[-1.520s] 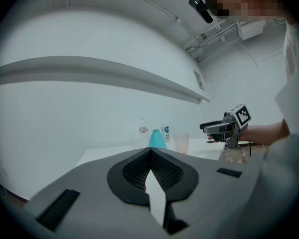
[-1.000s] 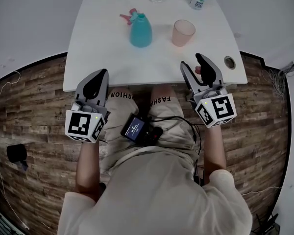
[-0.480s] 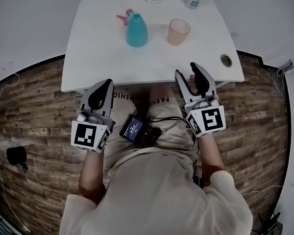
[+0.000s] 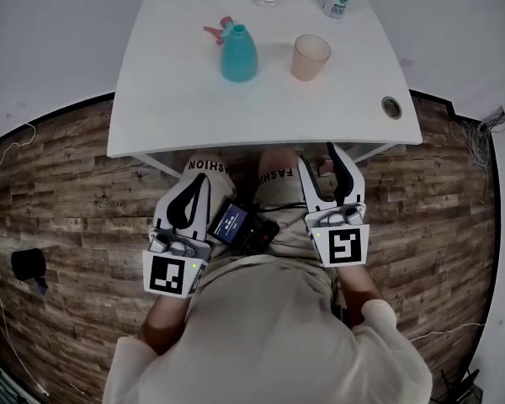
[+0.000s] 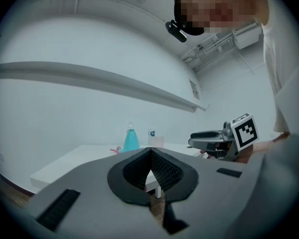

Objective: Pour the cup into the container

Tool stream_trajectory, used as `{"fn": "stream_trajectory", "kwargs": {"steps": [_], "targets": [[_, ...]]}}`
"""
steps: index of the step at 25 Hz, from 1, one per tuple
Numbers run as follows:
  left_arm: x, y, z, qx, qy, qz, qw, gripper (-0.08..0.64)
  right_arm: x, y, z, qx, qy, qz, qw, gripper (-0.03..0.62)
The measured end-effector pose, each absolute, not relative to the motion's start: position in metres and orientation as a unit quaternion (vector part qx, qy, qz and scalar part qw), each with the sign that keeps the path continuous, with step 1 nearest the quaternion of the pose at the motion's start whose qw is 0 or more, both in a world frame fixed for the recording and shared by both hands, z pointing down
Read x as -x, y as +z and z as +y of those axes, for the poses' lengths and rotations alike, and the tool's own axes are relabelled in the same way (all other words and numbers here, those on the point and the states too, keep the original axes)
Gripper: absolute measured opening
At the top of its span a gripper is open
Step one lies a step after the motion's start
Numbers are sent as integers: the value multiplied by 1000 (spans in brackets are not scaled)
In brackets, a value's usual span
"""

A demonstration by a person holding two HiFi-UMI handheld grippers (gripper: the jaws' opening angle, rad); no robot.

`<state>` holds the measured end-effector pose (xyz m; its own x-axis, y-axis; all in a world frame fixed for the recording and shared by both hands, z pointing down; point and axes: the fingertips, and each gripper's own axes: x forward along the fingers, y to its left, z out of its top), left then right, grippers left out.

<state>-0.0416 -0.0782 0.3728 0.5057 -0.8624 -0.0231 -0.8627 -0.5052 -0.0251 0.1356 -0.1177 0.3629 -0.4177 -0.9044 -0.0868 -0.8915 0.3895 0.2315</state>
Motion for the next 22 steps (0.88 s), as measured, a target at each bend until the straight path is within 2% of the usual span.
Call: {"fn": "stream_trajectory", "kwargs": {"steps": [14, 22], "targets": [[50, 397, -50, 854, 0, 520, -2, 9, -125, 387, -77, -559, -120, -819, 44, 209], [55, 389, -63, 852, -1, 523, 11, 9, -121, 385, -85, -551, -119, -825, 37, 207]]}}
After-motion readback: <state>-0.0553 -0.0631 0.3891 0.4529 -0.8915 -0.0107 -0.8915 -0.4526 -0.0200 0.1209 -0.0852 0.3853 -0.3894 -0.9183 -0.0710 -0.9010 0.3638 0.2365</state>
